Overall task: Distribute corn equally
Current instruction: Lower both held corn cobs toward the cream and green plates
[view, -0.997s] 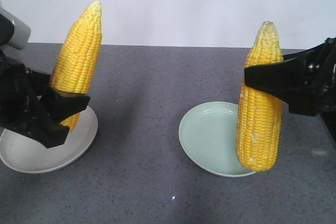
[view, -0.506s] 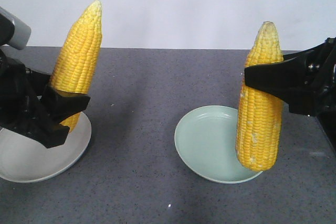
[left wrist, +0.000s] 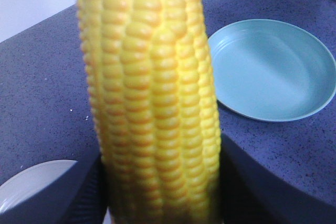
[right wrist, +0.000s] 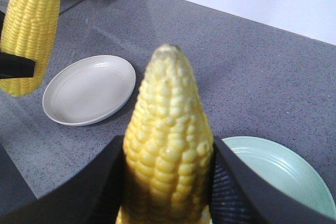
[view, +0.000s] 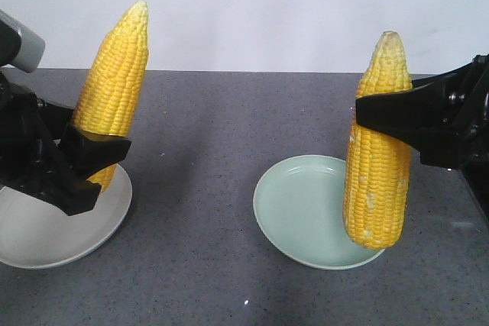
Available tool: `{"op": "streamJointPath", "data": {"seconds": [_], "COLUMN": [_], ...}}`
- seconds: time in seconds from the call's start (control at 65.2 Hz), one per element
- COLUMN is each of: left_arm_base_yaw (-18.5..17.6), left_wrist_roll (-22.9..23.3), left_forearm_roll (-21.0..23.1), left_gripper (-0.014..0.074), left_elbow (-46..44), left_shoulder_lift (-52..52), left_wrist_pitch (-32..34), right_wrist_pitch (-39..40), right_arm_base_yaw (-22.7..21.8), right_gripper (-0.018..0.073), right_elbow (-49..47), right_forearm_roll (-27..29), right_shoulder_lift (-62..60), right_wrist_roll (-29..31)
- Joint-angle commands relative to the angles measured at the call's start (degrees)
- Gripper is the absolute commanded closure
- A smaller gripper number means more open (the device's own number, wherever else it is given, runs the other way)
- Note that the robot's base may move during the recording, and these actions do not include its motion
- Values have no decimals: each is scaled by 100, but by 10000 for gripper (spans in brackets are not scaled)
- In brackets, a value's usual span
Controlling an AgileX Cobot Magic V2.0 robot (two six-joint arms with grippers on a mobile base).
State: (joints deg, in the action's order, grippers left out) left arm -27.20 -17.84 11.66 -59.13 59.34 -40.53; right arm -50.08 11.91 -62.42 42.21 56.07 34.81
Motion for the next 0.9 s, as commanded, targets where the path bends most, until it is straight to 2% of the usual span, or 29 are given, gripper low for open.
{"op": "streamJointPath", "data": {"seconds": [0.0, 0.889], "left_arm_base_yaw": [-4, -4], "left_wrist_roll": [55, 55], "left_forearm_roll": [81, 81], "left_gripper": [295, 295], "left_elbow": [-137, -137], "left_shoulder_lift": [-100, -100], "left_wrist_pitch": [370, 363], "right_wrist_pitch": [259, 259], "right_arm_base_yaw": [-16, -16], "right_gripper": [365, 365], "right_elbow": [-145, -145], "right_forearm_roll": [219, 252], "right_shoulder_lift": [-79, -79], "right_wrist_roll": [53, 34]}}
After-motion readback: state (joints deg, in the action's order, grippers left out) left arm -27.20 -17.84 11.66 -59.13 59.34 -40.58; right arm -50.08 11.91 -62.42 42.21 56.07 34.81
